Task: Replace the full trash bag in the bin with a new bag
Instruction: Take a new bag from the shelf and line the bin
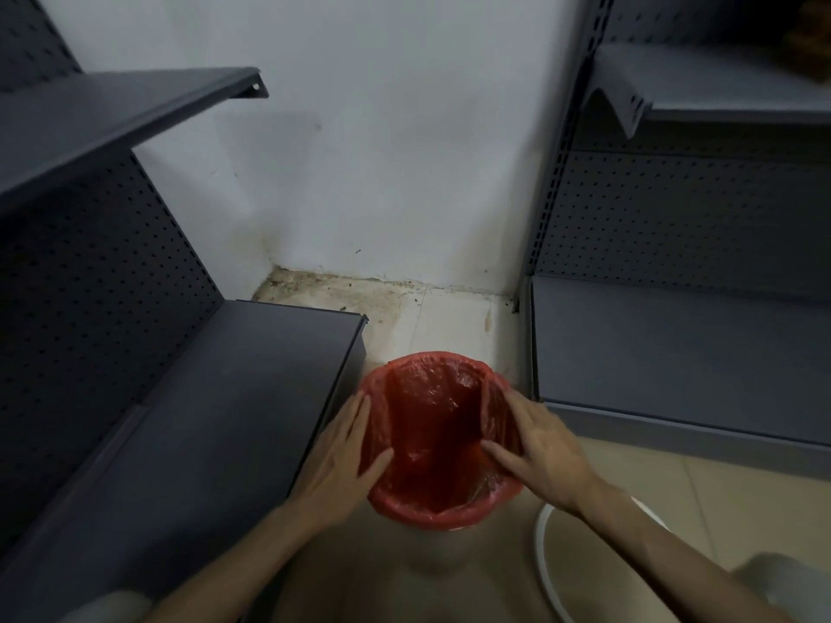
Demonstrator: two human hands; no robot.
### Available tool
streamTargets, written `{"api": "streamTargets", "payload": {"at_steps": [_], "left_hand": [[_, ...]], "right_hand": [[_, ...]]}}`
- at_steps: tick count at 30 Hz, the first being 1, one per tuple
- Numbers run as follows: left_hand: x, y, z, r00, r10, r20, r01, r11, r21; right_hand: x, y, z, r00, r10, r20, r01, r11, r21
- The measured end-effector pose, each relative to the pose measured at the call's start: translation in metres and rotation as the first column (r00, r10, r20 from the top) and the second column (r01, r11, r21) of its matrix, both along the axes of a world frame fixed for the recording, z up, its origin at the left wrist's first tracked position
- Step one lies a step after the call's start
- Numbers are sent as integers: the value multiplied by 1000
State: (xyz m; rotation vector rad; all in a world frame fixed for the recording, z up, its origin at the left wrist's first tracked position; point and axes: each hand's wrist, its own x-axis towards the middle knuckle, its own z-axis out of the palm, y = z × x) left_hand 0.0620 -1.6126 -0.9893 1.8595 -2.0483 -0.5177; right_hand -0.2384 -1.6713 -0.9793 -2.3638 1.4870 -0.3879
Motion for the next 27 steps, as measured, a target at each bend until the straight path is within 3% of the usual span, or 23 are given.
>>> {"api": "streamTargets", "payload": {"at_steps": [7,16,24,27], "left_hand": [[4,-22,-15,998,52,-17,-51,998,45],[7,-39,-27,979,97,-177,-86,994,66],[10,-57,-3,993,118,-13,-115,982,148],[0,-63,8,993,115,-8,-114,993,40]], "right_hand": [[-7,-11,-26,999,-4,-42,5,1000,12],[0,-25,-29,983,-142,113,132,987,93],[9,-34,-17,982,-175,63,168,981,101],[4,-35,-13,974,-225,23,222,972,73]]}}
